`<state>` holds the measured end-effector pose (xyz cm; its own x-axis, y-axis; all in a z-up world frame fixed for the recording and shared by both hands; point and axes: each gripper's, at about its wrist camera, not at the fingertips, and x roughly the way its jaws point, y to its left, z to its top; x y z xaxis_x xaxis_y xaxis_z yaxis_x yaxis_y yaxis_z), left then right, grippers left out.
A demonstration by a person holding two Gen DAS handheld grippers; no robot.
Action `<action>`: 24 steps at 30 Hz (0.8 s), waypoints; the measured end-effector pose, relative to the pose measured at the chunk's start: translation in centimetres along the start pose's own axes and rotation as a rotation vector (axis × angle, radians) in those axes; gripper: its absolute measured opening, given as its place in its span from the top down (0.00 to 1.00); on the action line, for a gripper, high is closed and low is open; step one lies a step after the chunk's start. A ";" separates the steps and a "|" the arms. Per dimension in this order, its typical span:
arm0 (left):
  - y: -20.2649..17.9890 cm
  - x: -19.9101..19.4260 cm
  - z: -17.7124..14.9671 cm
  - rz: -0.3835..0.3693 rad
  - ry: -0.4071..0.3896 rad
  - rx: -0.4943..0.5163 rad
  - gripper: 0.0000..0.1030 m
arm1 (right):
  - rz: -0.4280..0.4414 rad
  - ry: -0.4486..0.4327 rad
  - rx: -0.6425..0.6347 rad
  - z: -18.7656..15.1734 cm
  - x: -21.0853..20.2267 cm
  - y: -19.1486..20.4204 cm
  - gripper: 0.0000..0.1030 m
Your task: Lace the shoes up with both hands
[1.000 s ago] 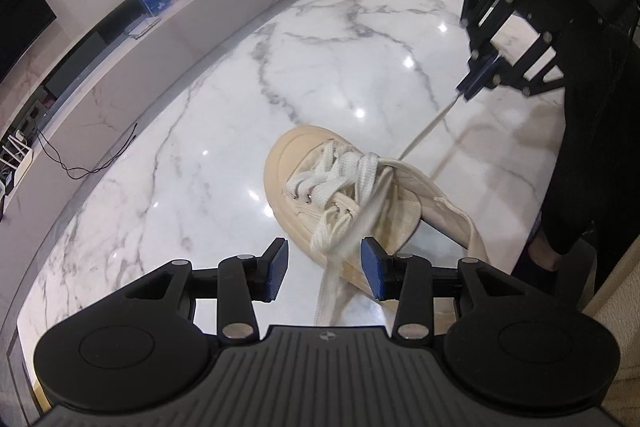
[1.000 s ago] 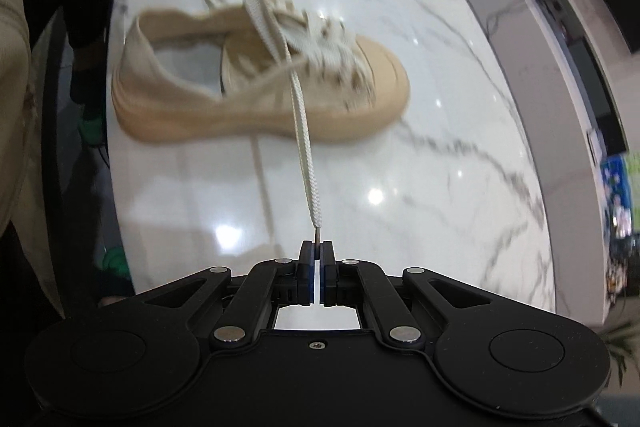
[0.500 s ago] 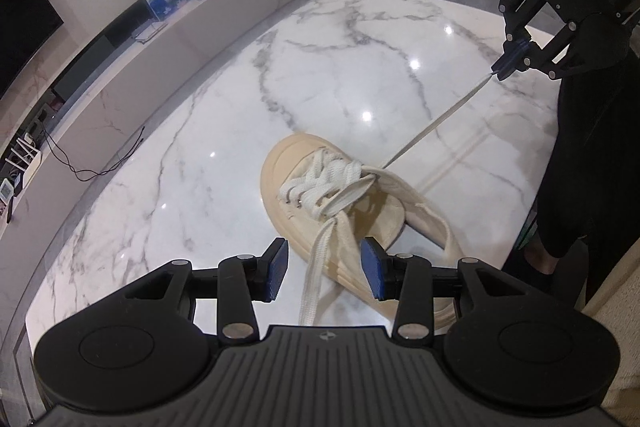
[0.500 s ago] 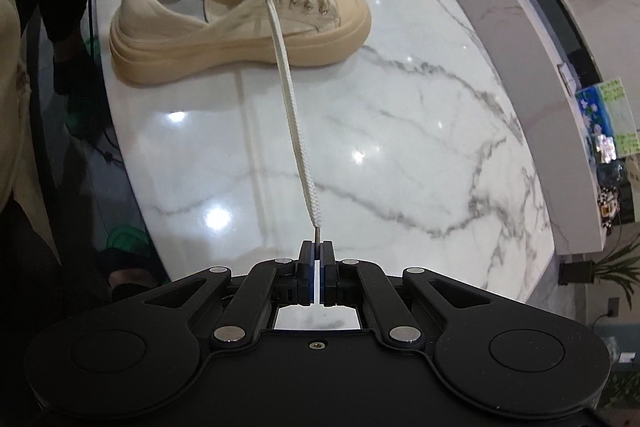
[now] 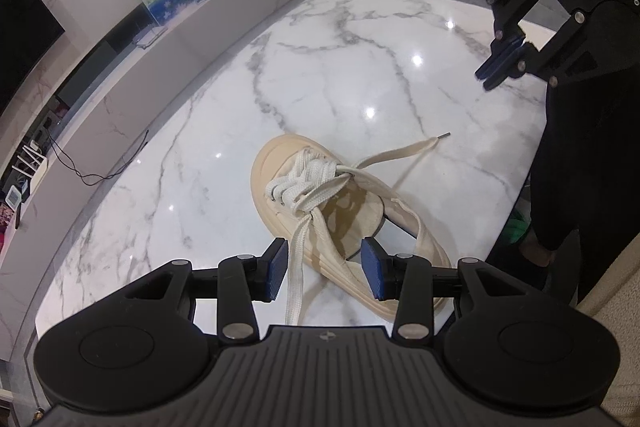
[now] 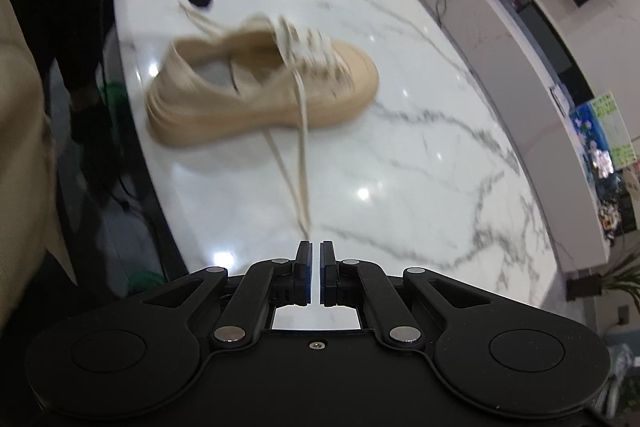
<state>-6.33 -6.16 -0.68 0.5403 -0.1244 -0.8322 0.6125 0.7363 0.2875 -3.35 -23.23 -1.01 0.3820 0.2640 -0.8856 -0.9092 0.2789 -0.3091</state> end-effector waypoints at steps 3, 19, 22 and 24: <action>-0.3 -0.1 0.0 0.005 0.000 0.006 0.63 | 0.027 -0.051 0.002 1.3 -0.5 0.5 0.98; 1.2 -2.9 0.5 0.095 -0.108 -0.105 0.49 | -0.005 -0.274 0.332 6.1 -3.1 -0.6 0.63; 1.9 -3.4 0.9 0.118 -0.133 -0.146 0.42 | -0.025 -0.325 0.450 6.8 -3.8 -1.4 0.57; 2.2 -3.6 1.1 0.131 -0.144 -0.177 0.29 | -0.040 -0.343 0.516 7.1 -3.9 -1.7 0.52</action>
<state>-6.29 -4.77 3.48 0.6925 -0.1041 -0.7138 0.4282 0.8557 0.2906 -2.18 -18.20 5.45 0.5233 0.5021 -0.6885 -0.7290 0.6822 -0.0565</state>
